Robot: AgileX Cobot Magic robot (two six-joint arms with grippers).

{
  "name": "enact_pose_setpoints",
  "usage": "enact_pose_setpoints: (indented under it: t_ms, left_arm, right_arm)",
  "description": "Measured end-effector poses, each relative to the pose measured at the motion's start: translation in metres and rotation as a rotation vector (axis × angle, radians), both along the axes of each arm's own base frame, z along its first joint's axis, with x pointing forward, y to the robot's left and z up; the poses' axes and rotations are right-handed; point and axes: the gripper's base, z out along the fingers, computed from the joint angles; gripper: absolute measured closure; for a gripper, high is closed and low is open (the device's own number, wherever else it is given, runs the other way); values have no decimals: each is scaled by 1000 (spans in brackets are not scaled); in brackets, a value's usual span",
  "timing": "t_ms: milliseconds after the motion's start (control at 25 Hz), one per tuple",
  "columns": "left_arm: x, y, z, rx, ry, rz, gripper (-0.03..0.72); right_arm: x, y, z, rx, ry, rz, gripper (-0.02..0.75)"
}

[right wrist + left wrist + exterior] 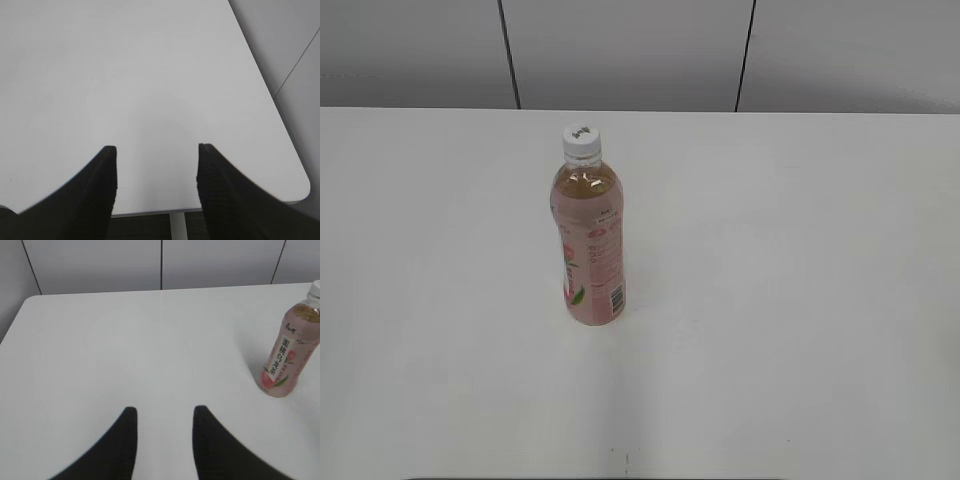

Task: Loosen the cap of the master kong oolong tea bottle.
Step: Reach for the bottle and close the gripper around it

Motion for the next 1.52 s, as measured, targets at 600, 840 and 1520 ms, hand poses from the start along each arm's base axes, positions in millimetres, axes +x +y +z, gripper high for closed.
enact_pose_setpoints:
  t_ms: [600,840,1520]
  left_arm:
    - [42,-6,4,-78,-308,-31,447]
    - [73,-6,-20,-99,-362,-10,423]
    - [181,-15,-81,13,-77,-50,367]
  right_arm:
    - [0,0,0,0,0,0,342]
    - [0,0,0,0,0,0,342]
    - [0,0,0,0,0,0,342]
